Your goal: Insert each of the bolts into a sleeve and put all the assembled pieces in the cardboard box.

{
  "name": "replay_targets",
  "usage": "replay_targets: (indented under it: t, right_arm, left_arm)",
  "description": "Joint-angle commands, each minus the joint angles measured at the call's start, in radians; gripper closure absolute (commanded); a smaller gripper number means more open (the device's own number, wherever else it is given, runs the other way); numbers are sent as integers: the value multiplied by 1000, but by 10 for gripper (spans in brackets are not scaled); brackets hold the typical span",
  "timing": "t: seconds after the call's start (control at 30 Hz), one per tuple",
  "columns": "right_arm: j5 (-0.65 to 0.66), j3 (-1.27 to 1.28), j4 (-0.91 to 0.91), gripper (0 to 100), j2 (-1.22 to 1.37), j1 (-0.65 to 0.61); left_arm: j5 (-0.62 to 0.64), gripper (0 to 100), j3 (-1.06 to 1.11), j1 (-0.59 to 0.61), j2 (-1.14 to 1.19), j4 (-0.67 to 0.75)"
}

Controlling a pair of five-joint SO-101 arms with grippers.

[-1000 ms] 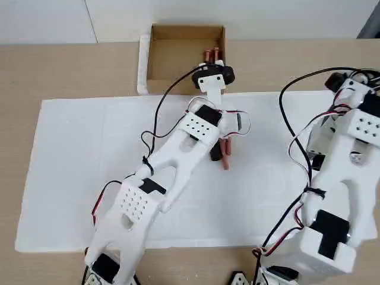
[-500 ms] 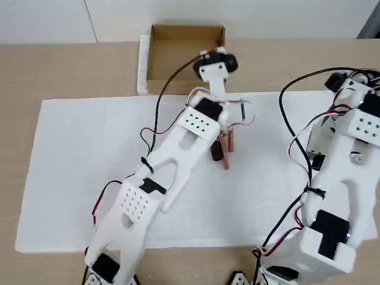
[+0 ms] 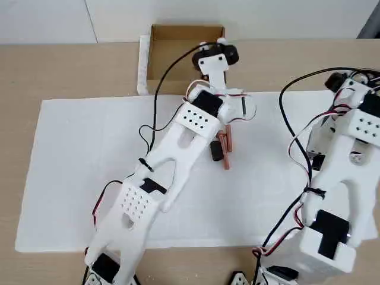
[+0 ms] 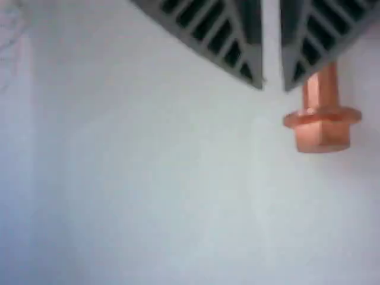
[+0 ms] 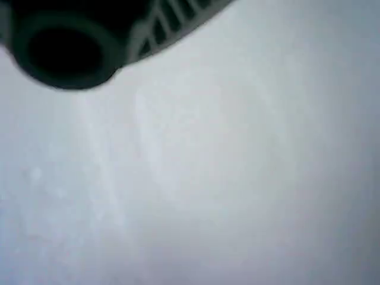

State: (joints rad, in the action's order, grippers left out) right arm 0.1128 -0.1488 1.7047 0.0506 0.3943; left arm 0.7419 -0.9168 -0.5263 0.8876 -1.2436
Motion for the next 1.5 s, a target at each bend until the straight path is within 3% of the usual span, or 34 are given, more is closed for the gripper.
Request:
replay_targets:
  t: [0.0, 0.1, 0.47, 1.23, 1.4, 1.47]
  right_arm:
    - [8, -49, 7, 992, -51, 7]
    - [8, -49, 7, 992, -51, 7]
    - [8, -49, 4, 992, -51, 7]
    - [8, -49, 5, 992, -51, 7]
    - [8, -49, 7, 992, -51, 7]
    - [8, -49, 7, 992, -51, 7]
  left_arm:
    - [-2, 886, 31, -6, -14, 44]
    - [0, 836, 42, -6, -14, 38]
    - [0, 889, 54, -3, 32, 46]
    - [0, 893, -2, -6, 120, 80]
    - [-8, 998, -10, -6, 120, 83]
    - [-34, 989, -10, -6, 120, 84]
